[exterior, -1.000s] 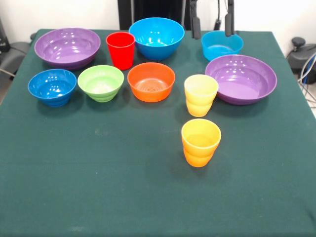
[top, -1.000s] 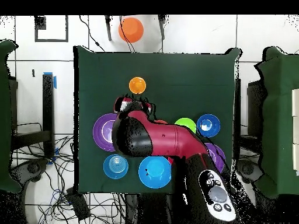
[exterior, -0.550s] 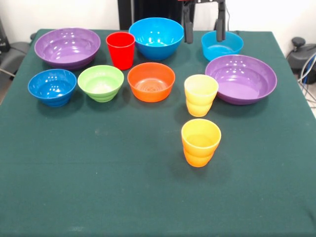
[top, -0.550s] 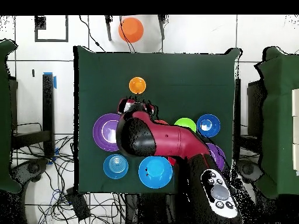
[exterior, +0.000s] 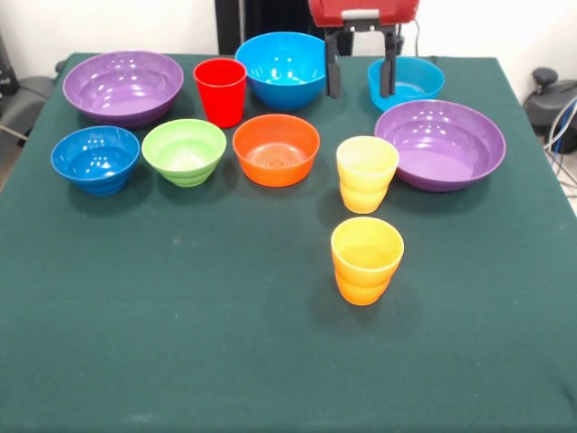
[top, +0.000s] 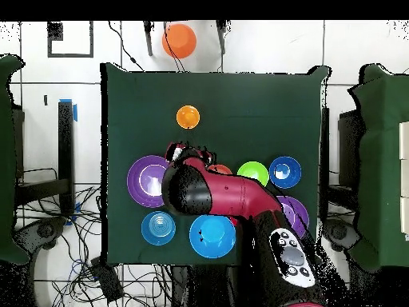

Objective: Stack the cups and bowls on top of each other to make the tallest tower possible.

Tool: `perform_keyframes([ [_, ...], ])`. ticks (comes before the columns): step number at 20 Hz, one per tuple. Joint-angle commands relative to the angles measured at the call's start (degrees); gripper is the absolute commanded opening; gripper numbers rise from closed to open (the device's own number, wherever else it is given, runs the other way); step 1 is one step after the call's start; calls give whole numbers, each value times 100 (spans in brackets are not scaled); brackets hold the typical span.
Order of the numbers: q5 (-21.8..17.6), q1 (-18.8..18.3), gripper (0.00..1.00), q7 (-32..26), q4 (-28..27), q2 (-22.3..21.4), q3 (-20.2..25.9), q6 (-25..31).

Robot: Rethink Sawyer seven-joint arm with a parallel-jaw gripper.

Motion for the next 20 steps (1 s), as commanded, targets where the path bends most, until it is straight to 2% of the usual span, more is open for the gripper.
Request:
perform_keyframes([
  [1, -38, 167, 100, 552, -326, 550, -179, 267],
  [11, -141, 22, 100, 475, -469, 927, -43, -29],
  [20, -150, 73, 100, 461, -733, 1234, -79, -117],
])
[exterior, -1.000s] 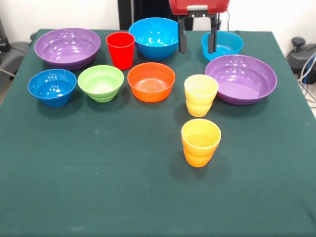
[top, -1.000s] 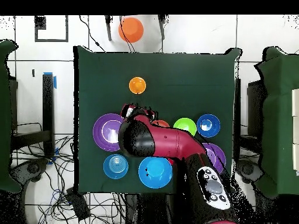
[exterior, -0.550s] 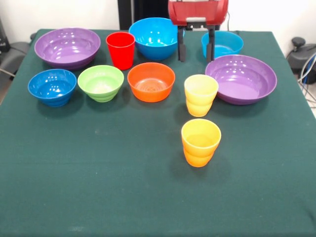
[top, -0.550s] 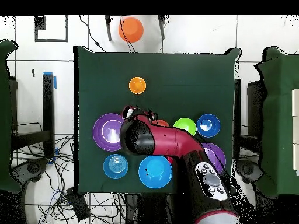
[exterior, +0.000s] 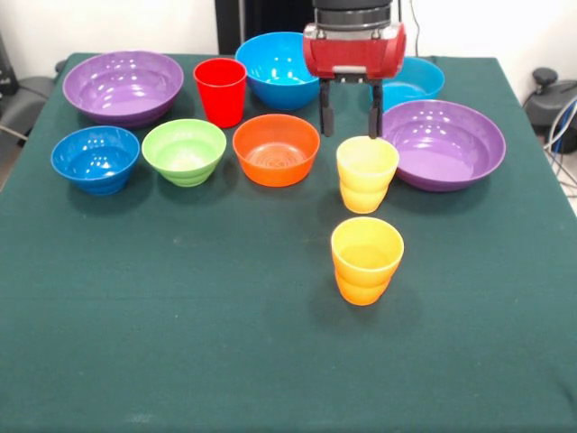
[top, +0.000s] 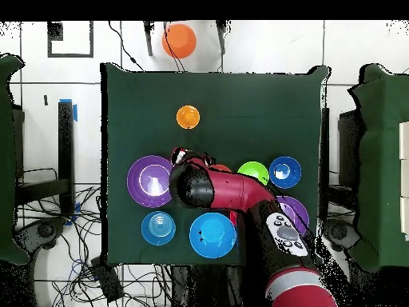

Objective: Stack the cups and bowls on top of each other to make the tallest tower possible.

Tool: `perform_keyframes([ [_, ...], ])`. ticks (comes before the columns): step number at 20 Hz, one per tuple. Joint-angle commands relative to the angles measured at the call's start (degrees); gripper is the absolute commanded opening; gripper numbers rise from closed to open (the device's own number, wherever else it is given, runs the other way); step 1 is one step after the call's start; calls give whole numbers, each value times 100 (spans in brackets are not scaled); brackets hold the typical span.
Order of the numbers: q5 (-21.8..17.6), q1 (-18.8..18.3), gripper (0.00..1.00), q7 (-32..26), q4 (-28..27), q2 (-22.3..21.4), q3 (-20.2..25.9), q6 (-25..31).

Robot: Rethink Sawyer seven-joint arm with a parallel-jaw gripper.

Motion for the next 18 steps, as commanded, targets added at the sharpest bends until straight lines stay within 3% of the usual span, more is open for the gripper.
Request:
perform_keyframes([
  [1, -161, 30, 100, 454, -452, 417, 71, -126],
  [10, -181, 24, 100, 434, -673, 649, 17, -179],
  [18, -231, 244, 100, 475, -726, 662, -206, -274],
])
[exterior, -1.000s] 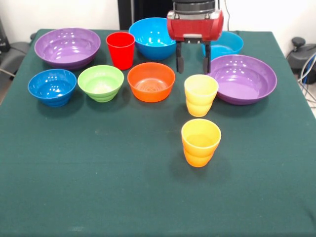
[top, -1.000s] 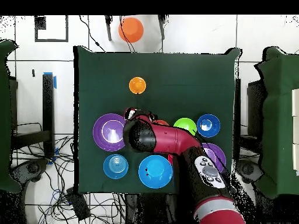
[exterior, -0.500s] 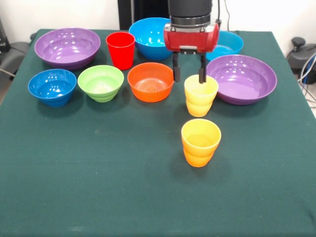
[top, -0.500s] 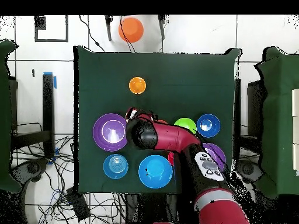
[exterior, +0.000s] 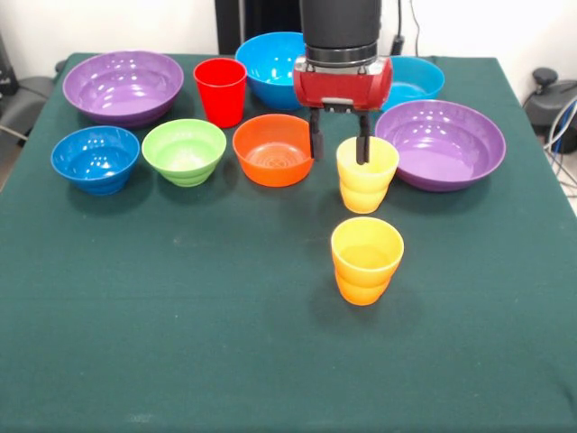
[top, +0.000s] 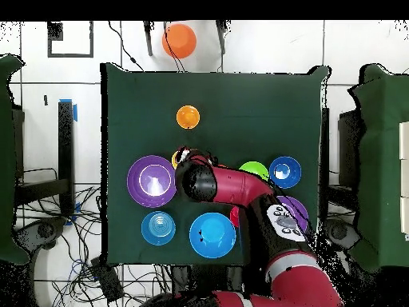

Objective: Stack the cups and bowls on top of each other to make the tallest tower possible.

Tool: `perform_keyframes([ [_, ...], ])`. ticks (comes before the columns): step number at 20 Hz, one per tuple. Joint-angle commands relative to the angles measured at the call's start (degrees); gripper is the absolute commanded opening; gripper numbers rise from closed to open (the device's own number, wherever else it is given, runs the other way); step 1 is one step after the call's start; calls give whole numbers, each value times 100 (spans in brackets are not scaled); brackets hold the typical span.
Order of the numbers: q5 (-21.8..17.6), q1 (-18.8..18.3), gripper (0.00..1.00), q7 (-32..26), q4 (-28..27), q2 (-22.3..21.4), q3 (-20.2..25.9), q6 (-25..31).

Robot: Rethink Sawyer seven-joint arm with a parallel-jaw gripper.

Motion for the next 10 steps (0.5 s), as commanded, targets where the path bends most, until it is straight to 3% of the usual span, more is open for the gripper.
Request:
perform_keyframes([
  [1, -236, 243, 100, 477, -389, 154, -84, -284],
  [10, -279, 316, 100, 287, -741, 296, -181, -75],
])
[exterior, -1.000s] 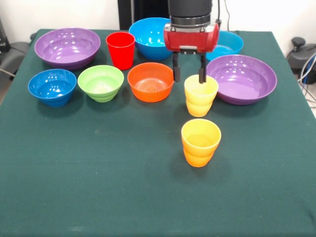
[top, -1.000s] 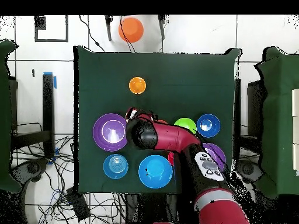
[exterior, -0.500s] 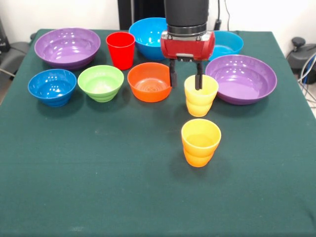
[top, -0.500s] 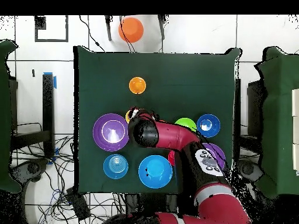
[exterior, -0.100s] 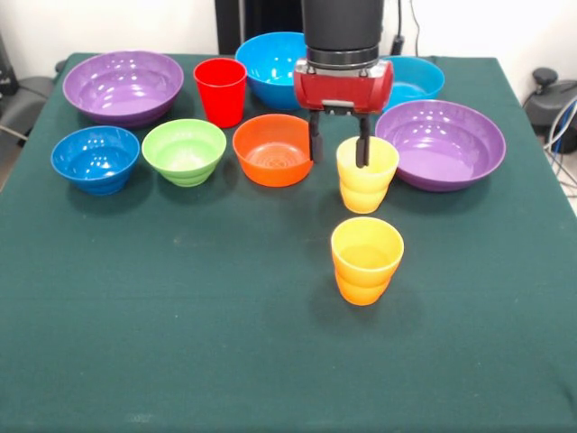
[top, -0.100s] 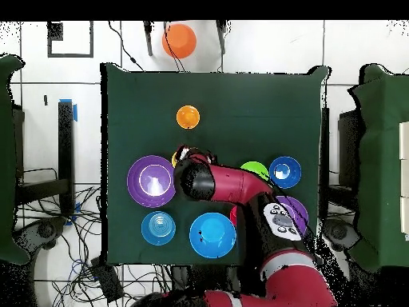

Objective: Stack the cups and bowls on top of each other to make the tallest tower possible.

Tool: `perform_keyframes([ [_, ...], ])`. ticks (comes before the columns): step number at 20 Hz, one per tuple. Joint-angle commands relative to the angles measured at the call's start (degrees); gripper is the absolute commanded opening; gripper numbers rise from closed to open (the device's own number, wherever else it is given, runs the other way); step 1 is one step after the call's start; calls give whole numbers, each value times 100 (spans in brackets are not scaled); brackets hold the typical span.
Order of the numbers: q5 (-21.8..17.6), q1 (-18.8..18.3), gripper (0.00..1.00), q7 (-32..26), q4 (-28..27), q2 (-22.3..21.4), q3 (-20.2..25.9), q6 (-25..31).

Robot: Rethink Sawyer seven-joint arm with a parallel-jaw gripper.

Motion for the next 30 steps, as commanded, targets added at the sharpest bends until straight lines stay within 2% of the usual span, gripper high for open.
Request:
perform_keyframes([
  [1, -289, 154, 100, 250, -625, 299, -33, -33],
  [9, -287, 454, 100, 311, -628, 205, -260, 68],
  [18, -328, 454, 100, 308, -598, 257, -244, -37],
  [23, -313, 483, 100, 315, -507, 140, -258, 51],
  [28, -325, 430, 100, 316, -303, 27, -86, 58],
  [30, -381, 282, 100, 251, -250, 32, 150, -9],
])
